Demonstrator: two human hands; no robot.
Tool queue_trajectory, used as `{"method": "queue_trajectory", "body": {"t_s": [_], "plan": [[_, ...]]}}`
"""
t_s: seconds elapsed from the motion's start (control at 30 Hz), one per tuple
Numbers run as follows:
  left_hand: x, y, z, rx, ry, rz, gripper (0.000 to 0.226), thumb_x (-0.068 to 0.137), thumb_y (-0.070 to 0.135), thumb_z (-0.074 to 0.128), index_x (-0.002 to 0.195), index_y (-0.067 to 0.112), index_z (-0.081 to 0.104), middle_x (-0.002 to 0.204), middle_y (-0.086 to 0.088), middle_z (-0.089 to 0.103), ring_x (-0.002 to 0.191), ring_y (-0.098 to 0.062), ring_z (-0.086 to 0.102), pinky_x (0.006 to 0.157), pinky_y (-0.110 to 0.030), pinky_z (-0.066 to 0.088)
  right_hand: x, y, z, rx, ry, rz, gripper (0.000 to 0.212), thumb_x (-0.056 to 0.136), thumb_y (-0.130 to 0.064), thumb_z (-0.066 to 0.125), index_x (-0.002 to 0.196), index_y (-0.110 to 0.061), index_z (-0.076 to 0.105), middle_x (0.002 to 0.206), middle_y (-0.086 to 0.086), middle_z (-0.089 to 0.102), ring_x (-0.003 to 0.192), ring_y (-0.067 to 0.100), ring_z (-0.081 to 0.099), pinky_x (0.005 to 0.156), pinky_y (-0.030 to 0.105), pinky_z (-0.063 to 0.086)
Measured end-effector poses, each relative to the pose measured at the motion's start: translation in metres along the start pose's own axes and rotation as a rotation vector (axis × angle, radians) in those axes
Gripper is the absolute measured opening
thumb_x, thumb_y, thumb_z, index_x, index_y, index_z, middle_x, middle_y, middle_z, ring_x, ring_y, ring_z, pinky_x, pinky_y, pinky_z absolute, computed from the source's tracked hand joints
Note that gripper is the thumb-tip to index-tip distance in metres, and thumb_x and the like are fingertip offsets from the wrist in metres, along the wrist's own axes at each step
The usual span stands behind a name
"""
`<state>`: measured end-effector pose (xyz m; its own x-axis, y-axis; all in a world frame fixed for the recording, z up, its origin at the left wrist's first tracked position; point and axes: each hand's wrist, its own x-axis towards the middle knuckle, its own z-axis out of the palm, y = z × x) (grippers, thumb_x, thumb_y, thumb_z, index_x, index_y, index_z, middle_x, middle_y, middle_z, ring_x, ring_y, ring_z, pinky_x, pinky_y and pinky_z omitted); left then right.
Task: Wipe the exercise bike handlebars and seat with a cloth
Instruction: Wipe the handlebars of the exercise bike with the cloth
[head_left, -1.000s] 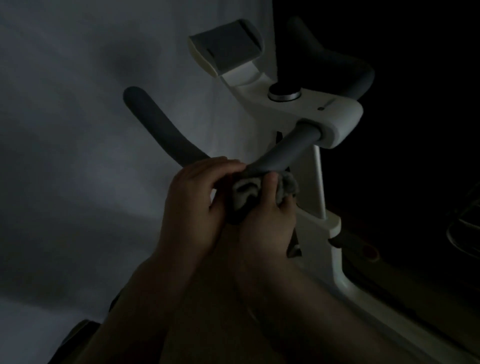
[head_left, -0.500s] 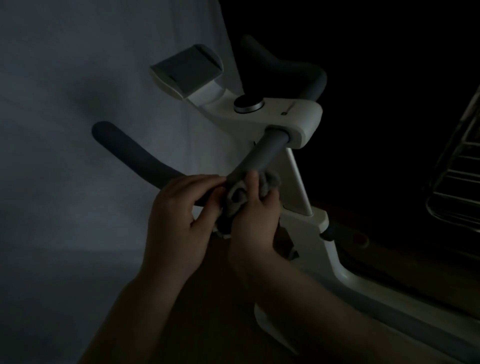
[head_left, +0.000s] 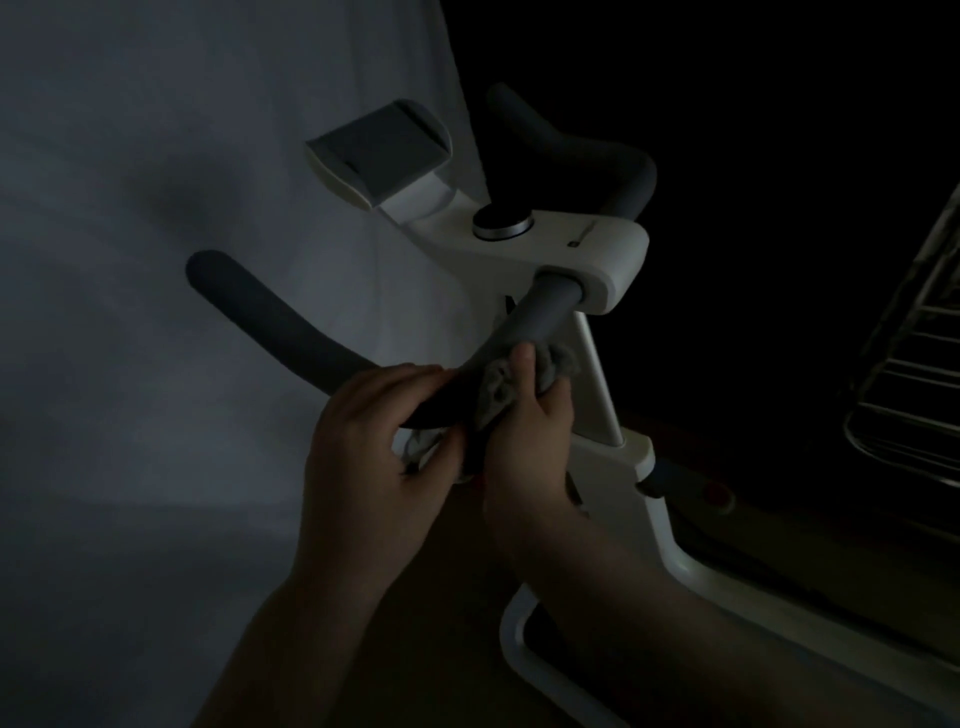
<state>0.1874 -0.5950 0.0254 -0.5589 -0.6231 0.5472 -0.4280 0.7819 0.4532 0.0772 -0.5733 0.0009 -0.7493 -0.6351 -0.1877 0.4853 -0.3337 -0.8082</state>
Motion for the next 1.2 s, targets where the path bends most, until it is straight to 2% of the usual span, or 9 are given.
{"method": "queue_trajectory", "body": {"t_s": [0.07, 0.17, 0.4, 0.53, 0.73, 0.87, 0.97, 1.13, 1.2], "plan": [[0.003, 0.003, 0.001, 0.000, 0.020, -0.022, 0.033, 0.087, 0.037, 0.055, 0.112, 0.020, 0.066, 0.107, 0.012, 0.063, 0.101, 0.002, 0.053, 0.086, -0.014, 0.042, 0.018, -0.017, -0.004, -0.097, 0.004, 0.028, 0.026, 0.102, -0.026, 0.038, 0.125, -0.024, 0.050, 0.109, -0.003, 0.062, 0.104, 0.011, 0.062, 0.072, 0.016, 0.050], [0.007, 0.006, 0.005, 0.015, 0.062, -0.052, 0.021, 0.087, 0.029, 0.057, 0.103, 0.019, 0.067, 0.097, 0.011, 0.064, 0.091, 0.000, 0.055, 0.081, -0.029, 0.049, 0.025, -0.021, -0.002, -0.185, 0.004, -0.011, 0.037, 0.101, -0.026, 0.038, 0.138, -0.024, 0.040, 0.133, -0.006, 0.048, 0.120, 0.011, 0.048, 0.088, 0.022, 0.040], [0.021, 0.012, 0.022, -0.022, 0.085, -0.088, 0.016, 0.088, 0.032, 0.058, 0.101, 0.023, 0.063, 0.094, 0.012, 0.062, 0.089, -0.005, 0.060, 0.084, -0.045, 0.051, 0.039, -0.030, -0.024, -0.324, -0.142, -0.062, 0.018, 0.097, -0.038, 0.046, 0.109, -0.026, 0.050, 0.107, -0.003, 0.062, 0.105, 0.013, 0.059, 0.092, 0.033, 0.047], [0.027, 0.017, 0.031, 0.024, 0.062, -0.075, 0.020, 0.086, 0.033, 0.059, 0.103, 0.024, 0.064, 0.096, 0.014, 0.062, 0.088, -0.004, 0.059, 0.084, -0.046, 0.050, 0.042, -0.044, -0.042, -0.658, -0.213, -0.189, 0.019, 0.096, -0.040, 0.048, 0.091, -0.022, 0.050, 0.085, -0.010, 0.058, 0.082, 0.008, 0.060, 0.066, 0.015, 0.044], [0.029, 0.020, 0.037, 0.057, 0.122, -0.120, 0.025, 0.086, 0.041, 0.052, 0.098, 0.024, 0.066, 0.092, 0.013, 0.063, 0.084, -0.005, 0.057, 0.083, -0.046, 0.047, 0.040, -0.080, -0.049, -0.943, -0.341, -0.591, 0.028, 0.094, -0.030, 0.051, 0.109, -0.025, 0.027, 0.091, -0.007, 0.055, 0.071, 0.001, 0.060, 0.051, 0.013, 0.047], [0.032, 0.024, 0.044, 0.085, 0.187, -0.180, 0.025, 0.086, 0.043, 0.051, 0.092, 0.025, 0.067, 0.089, 0.014, 0.063, 0.082, -0.003, 0.054, 0.088, -0.045, 0.045, 0.059, -0.080, -0.033, -1.208, -0.467, -0.802, 0.028, 0.089, -0.022, 0.052, 0.115, -0.017, 0.043, 0.120, 0.001, 0.042, 0.100, 0.014, 0.049, 0.081, 0.036, 0.051], [0.032, 0.017, 0.044, 0.060, 0.175, -0.188, 0.027, 0.084, 0.044, 0.050, 0.092, 0.025, 0.067, 0.091, 0.014, 0.063, 0.086, -0.004, 0.056, 0.089, -0.040, 0.044, 0.073, -0.073, -0.034, -1.348, -0.452, -0.926, 0.033, 0.089, -0.029, 0.050, 0.119, -0.016, 0.056, 0.127, 0.002, 0.053, 0.119, 0.018, 0.044, 0.105, 0.045, 0.037], [0.026, 0.007, 0.060, 0.147, 0.238, -0.211, 0.052, 0.082, 0.043, 0.048, 0.087, -0.005, 0.068, 0.083, -0.025, 0.068, 0.079, -0.036, 0.066, 0.077, -0.046, 0.042, 0.086, -0.081, -0.035, -1.246, -0.850, -0.965, 0.031, 0.089, -0.030, 0.045, 0.115, -0.026, 0.061, 0.117, -0.007, 0.064, 0.115, 0.009, 0.053, 0.115, 0.038, 0.022], [0.028, 0.009, 0.062, 0.211, 0.301, -0.188, 0.044, 0.084, 0.042, 0.050, 0.083, 0.002, 0.068, 0.081, -0.015, 0.068, 0.082, -0.021, 0.062, 0.080, -0.053, 0.048, 0.100, -0.086, -0.035, -1.260, -0.851, -0.949, 0.034, 0.090, -0.033, 0.042, 0.115, -0.023, 0.062, 0.116, -0.005, 0.065, 0.113, 0.009, 0.055, 0.117, 0.026, 0.010]]}}
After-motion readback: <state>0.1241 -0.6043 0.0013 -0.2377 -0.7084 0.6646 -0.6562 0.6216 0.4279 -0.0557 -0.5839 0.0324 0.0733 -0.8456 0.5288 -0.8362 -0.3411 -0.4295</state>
